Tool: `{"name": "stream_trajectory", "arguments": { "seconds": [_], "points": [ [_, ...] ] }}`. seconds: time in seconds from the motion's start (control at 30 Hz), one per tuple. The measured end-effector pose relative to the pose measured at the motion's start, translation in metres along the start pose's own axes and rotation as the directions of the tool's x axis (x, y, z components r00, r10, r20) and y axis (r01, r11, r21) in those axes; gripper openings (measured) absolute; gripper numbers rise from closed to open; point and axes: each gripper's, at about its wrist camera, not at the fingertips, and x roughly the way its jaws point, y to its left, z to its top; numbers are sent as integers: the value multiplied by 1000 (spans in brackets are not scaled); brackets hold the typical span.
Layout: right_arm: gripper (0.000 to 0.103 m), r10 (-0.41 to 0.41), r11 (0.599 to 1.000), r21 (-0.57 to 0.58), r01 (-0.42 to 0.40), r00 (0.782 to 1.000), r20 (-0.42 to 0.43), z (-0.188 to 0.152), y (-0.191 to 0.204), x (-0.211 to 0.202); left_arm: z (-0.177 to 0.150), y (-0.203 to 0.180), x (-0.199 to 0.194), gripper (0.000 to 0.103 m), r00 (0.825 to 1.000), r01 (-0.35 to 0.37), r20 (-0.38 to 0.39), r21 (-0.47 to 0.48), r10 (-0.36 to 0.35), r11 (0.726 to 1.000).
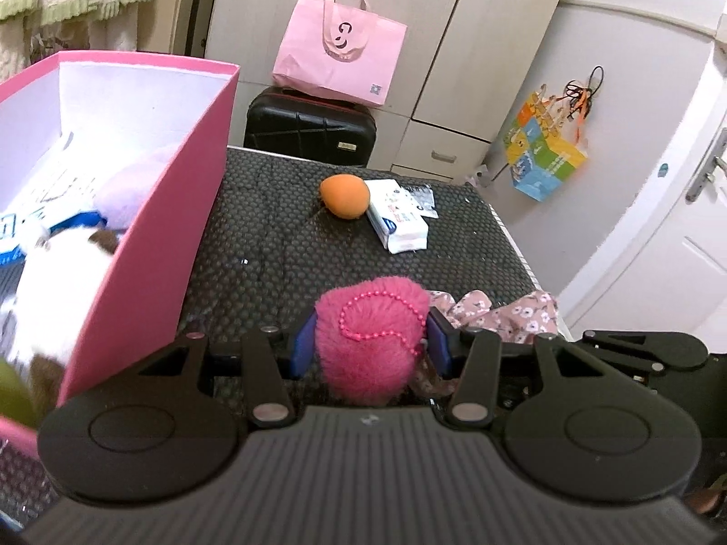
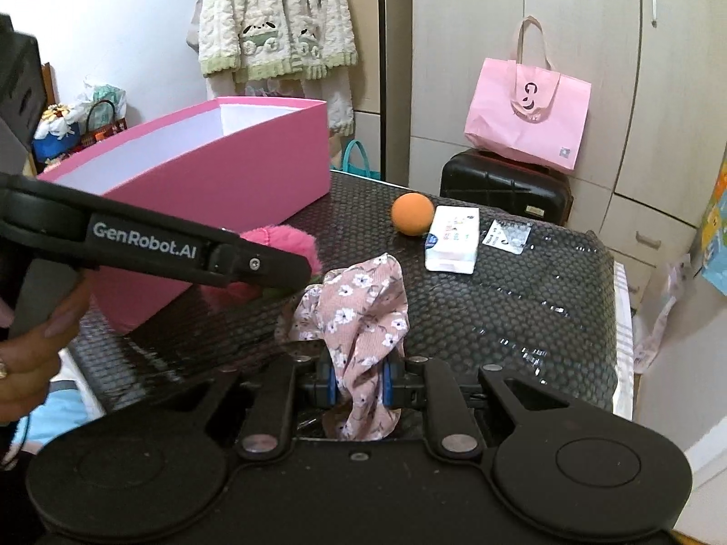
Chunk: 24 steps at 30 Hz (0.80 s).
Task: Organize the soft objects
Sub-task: 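Carry the pom-pom and floral cloth into the pink box and release both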
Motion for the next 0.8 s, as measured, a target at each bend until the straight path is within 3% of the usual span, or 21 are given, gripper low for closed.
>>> {"name": "stream_trajectory", "arguments": {
  "seconds": [0.23, 0.37, 0.57, 0.8],
  "points": [
    [20, 11, 1000, 22, -10, 999, -32, -9, 18, -20, -13, 6, -25, 49, 999, 33, -19, 13, -33, 999],
    [21, 35, 999, 28, -33, 999, -41, -11, 29, -37, -20, 4, -43, 49, 995, 82, -63, 87, -76, 993],
    [21, 65, 998, 14, -64, 997, -44, -12, 54, -56, -29, 5, -83, 49, 992, 122, -64, 163, -113, 979],
    [21, 148, 989, -11, -149, 987, -55, -8, 89, -69, -30, 27, -128, 49, 980, 179, -126, 224, -153, 958]
  ]
}}
